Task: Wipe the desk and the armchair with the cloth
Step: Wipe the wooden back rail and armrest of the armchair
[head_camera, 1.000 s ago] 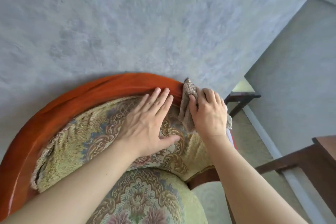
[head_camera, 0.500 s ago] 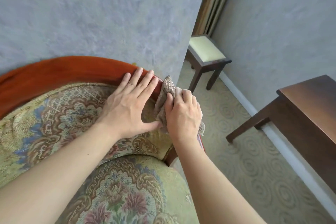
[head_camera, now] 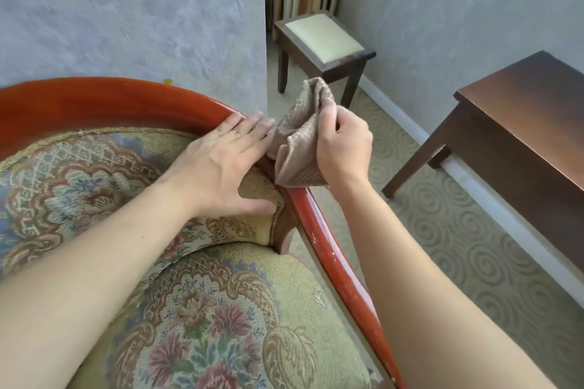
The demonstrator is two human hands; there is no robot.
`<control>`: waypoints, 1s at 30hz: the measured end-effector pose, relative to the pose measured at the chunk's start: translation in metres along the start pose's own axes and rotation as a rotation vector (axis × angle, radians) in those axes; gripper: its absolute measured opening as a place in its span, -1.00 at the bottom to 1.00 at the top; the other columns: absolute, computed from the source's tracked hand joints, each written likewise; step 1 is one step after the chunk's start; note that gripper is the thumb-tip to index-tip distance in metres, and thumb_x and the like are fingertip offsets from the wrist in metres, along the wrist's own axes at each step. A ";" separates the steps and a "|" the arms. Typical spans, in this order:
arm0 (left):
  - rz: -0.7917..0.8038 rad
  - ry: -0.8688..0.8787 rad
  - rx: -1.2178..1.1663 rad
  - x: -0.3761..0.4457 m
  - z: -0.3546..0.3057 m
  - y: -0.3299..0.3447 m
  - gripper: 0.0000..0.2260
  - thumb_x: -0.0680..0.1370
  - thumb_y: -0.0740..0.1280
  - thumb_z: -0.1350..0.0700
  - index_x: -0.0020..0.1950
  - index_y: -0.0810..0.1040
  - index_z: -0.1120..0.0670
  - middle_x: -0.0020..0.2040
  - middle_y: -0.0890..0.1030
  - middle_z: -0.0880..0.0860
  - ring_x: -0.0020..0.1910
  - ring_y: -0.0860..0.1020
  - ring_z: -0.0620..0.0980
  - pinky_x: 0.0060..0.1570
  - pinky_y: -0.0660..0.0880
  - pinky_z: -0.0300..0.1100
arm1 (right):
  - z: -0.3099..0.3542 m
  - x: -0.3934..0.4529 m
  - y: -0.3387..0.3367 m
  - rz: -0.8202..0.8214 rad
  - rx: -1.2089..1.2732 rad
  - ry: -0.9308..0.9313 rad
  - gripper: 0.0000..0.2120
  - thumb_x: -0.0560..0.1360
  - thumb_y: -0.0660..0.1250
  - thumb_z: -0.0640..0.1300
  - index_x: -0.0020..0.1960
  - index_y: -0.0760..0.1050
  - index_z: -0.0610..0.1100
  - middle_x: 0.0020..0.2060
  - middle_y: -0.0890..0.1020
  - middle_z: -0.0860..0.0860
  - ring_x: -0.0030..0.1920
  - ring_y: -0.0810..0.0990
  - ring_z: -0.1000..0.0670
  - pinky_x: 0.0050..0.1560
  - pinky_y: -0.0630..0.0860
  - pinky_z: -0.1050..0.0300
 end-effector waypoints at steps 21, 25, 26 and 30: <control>0.134 0.262 0.281 0.055 -0.028 0.019 -0.08 0.42 0.25 -0.47 0.61 0.23 0.06 0.63 0.18 0.07 0.64 -0.02 0.10 0.60 -0.17 0.06 | -0.080 -0.050 -0.091 -0.089 0.141 0.352 -0.43 0.60 0.17 0.18 -0.25 0.35 -0.35 -0.41 0.38 -0.05 -0.37 0.33 0.00 -0.30 0.38 -0.03; 0.007 0.383 0.249 0.056 -0.029 0.031 -0.21 0.38 0.42 -0.37 0.48 0.45 0.04 0.53 0.40 0.10 0.58 0.23 0.16 0.58 0.09 0.10 | -0.061 -0.064 -0.106 -0.313 -0.190 0.159 -0.51 0.61 0.15 0.13 -0.34 0.29 -0.20 -0.53 0.37 0.08 -0.48 0.33 0.10 -0.41 0.28 0.25; -0.019 0.407 0.233 0.056 -0.030 0.032 -0.22 0.37 0.42 -0.38 0.46 0.49 0.04 0.50 0.43 0.10 0.56 0.26 0.16 0.57 0.13 0.11 | -0.056 -0.068 -0.105 -0.336 -0.241 0.152 -0.51 0.62 0.15 0.11 -0.35 0.29 -0.19 -0.53 0.38 0.05 -0.46 0.36 0.09 -0.39 0.28 0.26; -0.025 0.455 0.237 0.056 -0.033 0.035 -0.23 0.34 0.40 -0.43 0.37 0.57 0.05 0.42 0.53 0.10 0.52 0.35 0.18 0.52 0.24 0.11 | -0.040 -0.089 -0.080 -0.324 -0.283 0.218 -0.56 0.65 0.17 0.05 -0.29 0.50 -0.18 -0.38 0.54 0.00 -0.30 0.50 -0.02 -0.24 0.33 0.02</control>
Point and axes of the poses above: each hand's wrist, its own x-axis towards the middle knuckle, its own y-axis out of the palm, z = x × y, the point moved 3 cm from there along x, towards the middle knuckle
